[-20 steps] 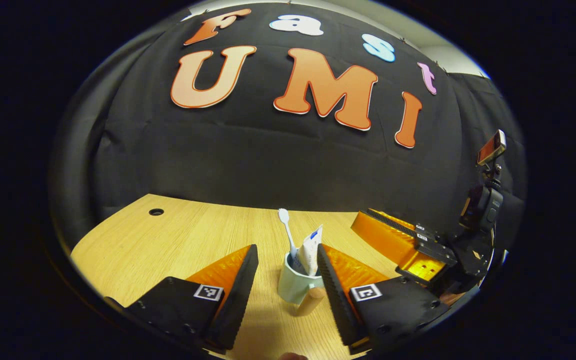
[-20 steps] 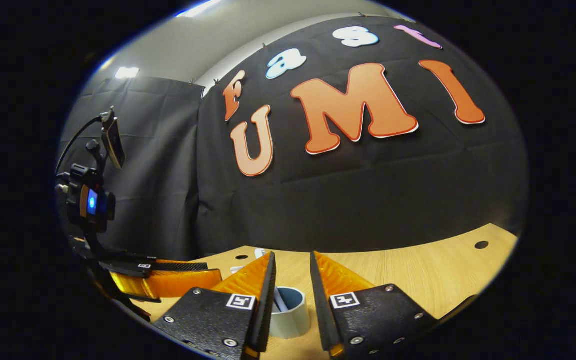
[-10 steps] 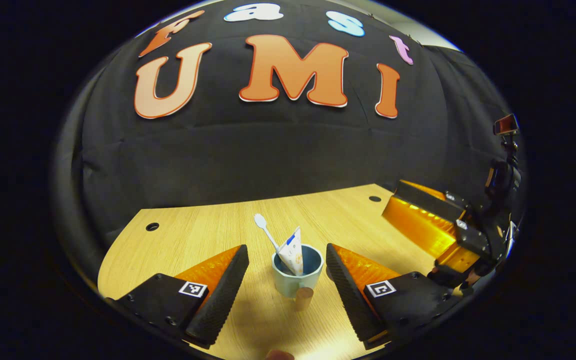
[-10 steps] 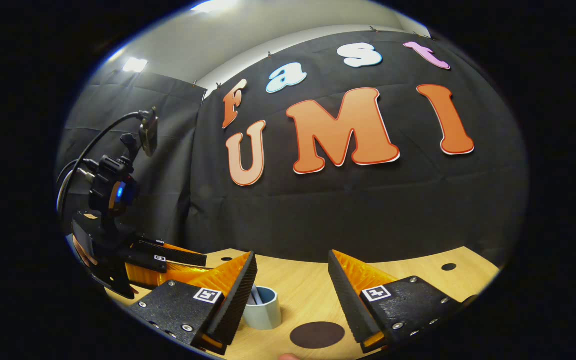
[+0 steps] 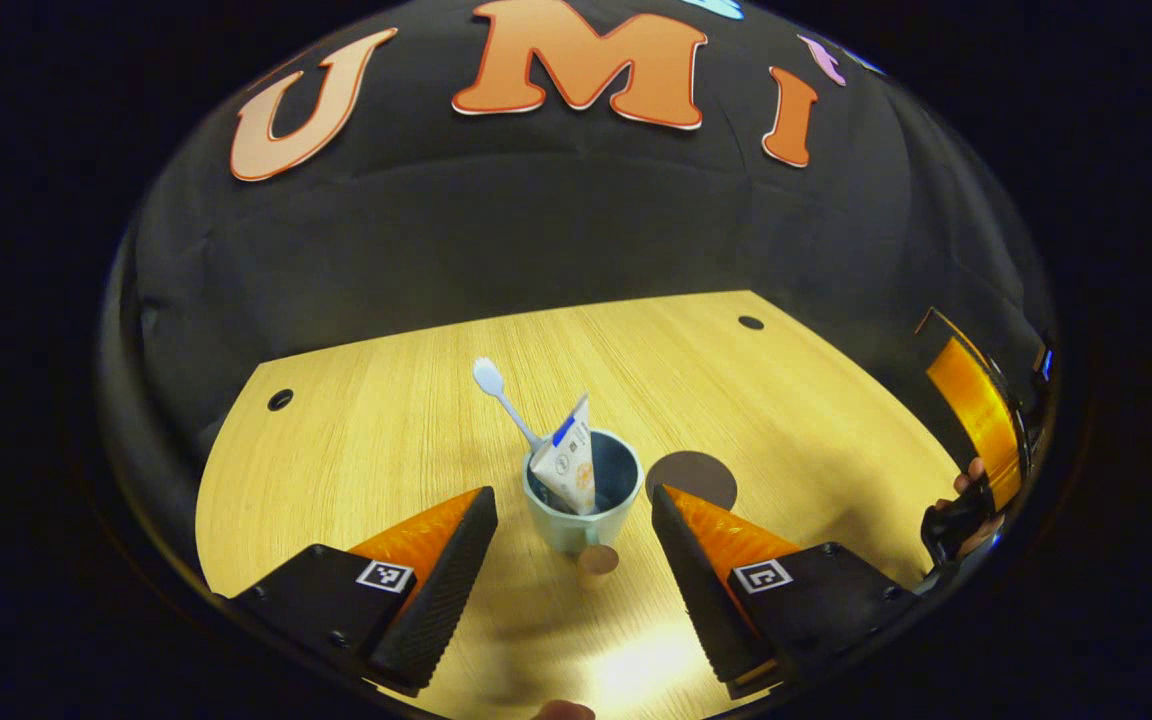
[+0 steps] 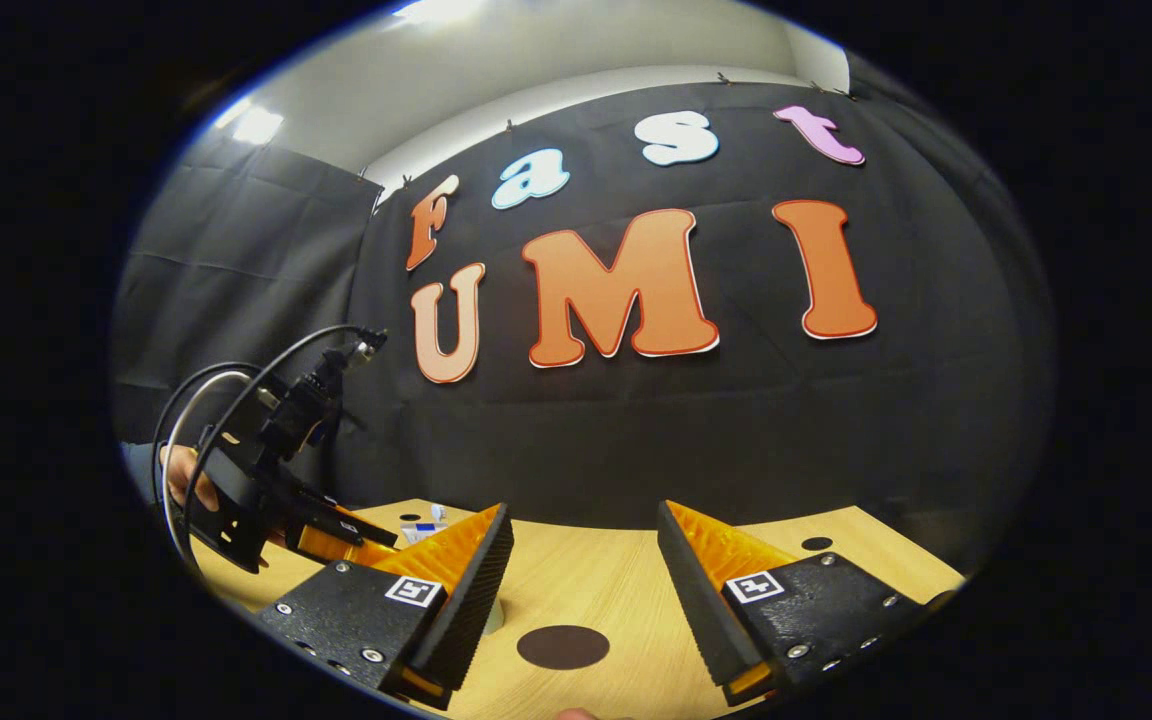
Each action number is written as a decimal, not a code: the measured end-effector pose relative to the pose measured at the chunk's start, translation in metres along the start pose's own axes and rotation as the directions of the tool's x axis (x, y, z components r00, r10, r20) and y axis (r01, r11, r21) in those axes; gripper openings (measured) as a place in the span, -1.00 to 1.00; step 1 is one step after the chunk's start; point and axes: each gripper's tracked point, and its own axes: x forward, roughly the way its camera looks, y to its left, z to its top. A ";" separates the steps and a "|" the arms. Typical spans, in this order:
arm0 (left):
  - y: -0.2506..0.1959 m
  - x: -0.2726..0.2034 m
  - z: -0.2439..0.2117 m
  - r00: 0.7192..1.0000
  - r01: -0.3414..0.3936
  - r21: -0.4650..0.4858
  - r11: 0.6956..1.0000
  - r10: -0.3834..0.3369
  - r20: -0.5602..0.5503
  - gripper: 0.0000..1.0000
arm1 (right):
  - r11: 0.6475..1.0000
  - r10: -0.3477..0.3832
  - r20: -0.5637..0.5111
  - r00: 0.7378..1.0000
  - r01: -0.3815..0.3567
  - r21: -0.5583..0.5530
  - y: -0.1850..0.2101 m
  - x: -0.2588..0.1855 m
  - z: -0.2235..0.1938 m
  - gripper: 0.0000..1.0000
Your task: Put the toothbrush and toothpaste on the desktop into the cup, then pick up the cup and place it on the coaster on the desktop.
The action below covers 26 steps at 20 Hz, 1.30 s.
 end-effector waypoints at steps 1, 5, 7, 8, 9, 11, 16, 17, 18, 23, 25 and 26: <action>-0.002 0.003 -0.003 1.000 0.008 0.005 1.000 -0.008 -0.026 1.00 | 1.000 -0.009 0.001 1.000 0.009 -0.004 -0.005 -0.004 0.001 0.76; -0.008 0.013 -0.018 0.990 0.032 -0.005 0.999 -0.032 -0.136 1.00 | 0.999 -0.040 0.016 0.999 0.040 0.009 -0.022 -0.022 0.010 0.76; -0.010 0.017 -0.024 0.976 0.037 0.009 0.999 -0.035 -0.214 1.00 | 0.999 -0.050 0.022 0.999 0.050 0.020 -0.029 -0.026 0.012 0.75; -0.009 0.019 -0.027 0.967 0.035 0.011 0.999 -0.031 -0.253 0.97 | 0.998 -0.061 0.020 0.998 0.061 0.023 -0.033 -0.028 0.011 0.75; -0.008 0.021 -0.028 0.957 0.029 0.005 1.000 -0.026 -0.289 1.00 | 0.997 -0.076 0.017 0.997 0.075 0.026 -0.039 -0.030 0.009 0.75; -0.008 0.023 -0.028 0.935 0.027 -0.006 1.000 -0.028 -0.353 1.00 | 0.996 -0.085 0.005 0.996 0.085 0.030 -0.045 -0.034 0.003 0.76; -0.008 0.030 -0.025 0.898 0.024 0.021 1.000 -0.012 -0.439 0.96 | 0.991 -0.118 -0.031 0.993 0.119 0.055 -0.065 -0.039 -0.009 0.77; -0.007 0.032 -0.023 0.892 0.010 0.041 0.999 0.010 -0.451 0.93 | 0.990 -0.122 -0.035 0.992 0.124 0.064 -0.068 -0.039 -0.010 0.79; -0.005 0.032 -0.023 0.883 -0.008 0.048 0.999 0.030 -0.468 0.82 | 0.989 -0.126 -0.042 0.991 0.129 0.075 -0.071 -0.040 -0.012 0.80; -0.010 0.039 -0.033 0.855 -0.032 0.043 0.999 0.050 -0.516 0.10 | 0.986 -0.137 -0.060 0.989 0.142 0.093 -0.077 -0.043 -0.020 0.82; -0.012 0.041 -0.041 0.852 -0.051 0.018 0.999 0.052 -0.521 -0.13 | 0.985 -0.137 -0.060 0.989 0.142 0.093 -0.077 -0.044 -0.019 0.83; -0.016 0.042 -0.031 0.856 -0.048 0.029 0.998 0.056 -0.514 -0.35 | 0.985 -0.139 -0.061 0.988 0.145 0.095 -0.078 -0.045 -0.020 0.83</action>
